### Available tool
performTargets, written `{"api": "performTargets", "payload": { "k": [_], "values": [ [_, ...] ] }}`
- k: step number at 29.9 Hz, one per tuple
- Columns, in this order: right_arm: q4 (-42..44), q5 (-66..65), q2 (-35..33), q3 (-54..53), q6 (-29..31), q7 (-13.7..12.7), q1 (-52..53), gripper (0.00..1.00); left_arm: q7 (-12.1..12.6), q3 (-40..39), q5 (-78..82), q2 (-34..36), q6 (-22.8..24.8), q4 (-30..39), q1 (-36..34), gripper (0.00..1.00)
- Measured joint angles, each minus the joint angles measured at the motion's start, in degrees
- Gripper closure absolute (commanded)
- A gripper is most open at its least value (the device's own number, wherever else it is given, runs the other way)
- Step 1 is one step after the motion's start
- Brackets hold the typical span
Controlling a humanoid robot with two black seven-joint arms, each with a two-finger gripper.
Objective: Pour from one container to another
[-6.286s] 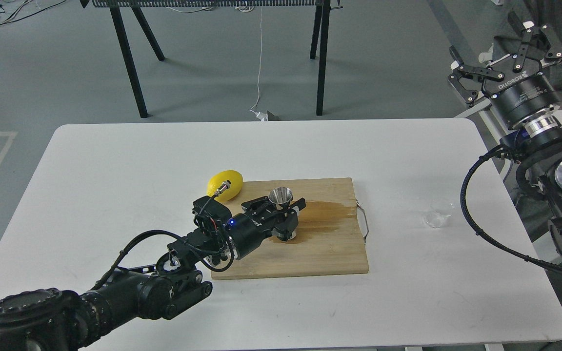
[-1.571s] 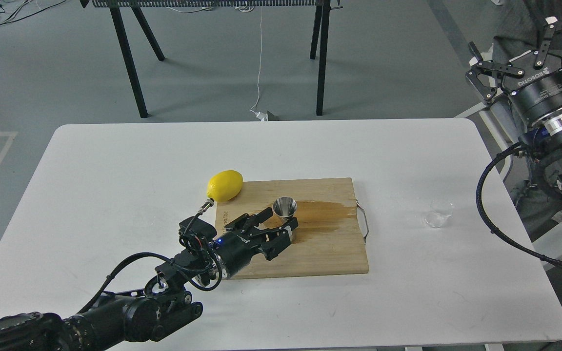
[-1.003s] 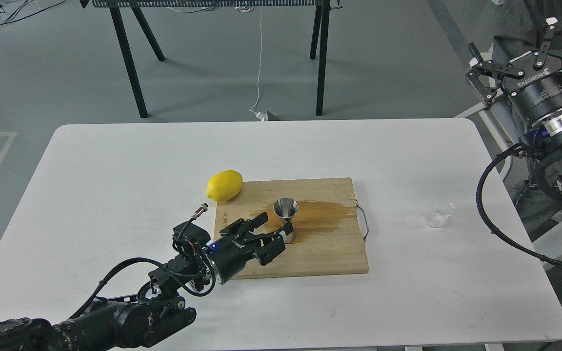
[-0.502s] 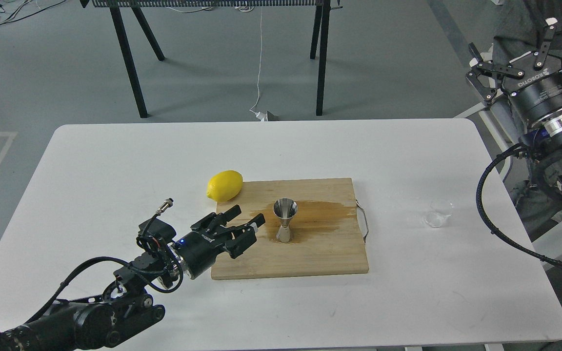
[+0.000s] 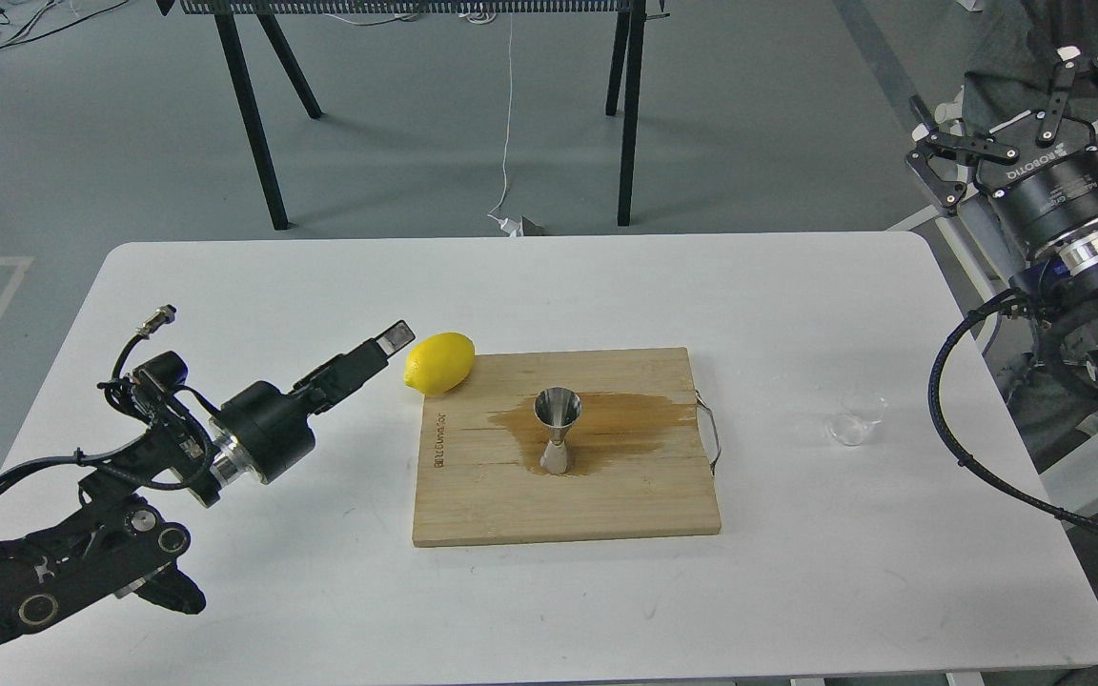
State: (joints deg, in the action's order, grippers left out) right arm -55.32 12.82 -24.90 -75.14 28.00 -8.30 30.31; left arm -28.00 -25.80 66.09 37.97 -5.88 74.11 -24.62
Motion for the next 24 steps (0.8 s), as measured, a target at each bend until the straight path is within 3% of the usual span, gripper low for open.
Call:
{"api": "performTargets", "payload": {
  "k": [4, 7, 13, 19, 24],
  "values": [
    [-0.2, 1.4, 0.3, 0.0, 0.0, -0.1, -1.6, 0.01, 0.0, -8.7, -10.6, 0.4, 19.6, -1.5, 0.4, 0.13],
    [-1.0, 6.2, 0.4, 0.0, 0.0, -0.1, -3.6, 0.01, 0.0, -14.5, -17.7, 0.3, 30.6, -4.8, 0.5, 0.13],
    [-6.6, 18.3, 0.2, -2.1, -1.1, 0.1, -10.1, 0.01, 0.0, -22.4, -35.1, -0.3, 33.8, -13.8, 0.2, 0.12],
    [-14.4, 24.8, 0.2, -6.6, -10.9, 0.2, -18.5, 0.01, 0.0, -23.4, -53.8, -2.4, 33.9, -23.0, -1.6, 0.11],
    [-21.9, 28.2, 0.2, -10.5, -21.0, 0.3, -27.5, 0.01, 0.0, -23.5, -56.7, -4.8, 33.9, -24.3, -1.9, 0.10]
  ]
}}
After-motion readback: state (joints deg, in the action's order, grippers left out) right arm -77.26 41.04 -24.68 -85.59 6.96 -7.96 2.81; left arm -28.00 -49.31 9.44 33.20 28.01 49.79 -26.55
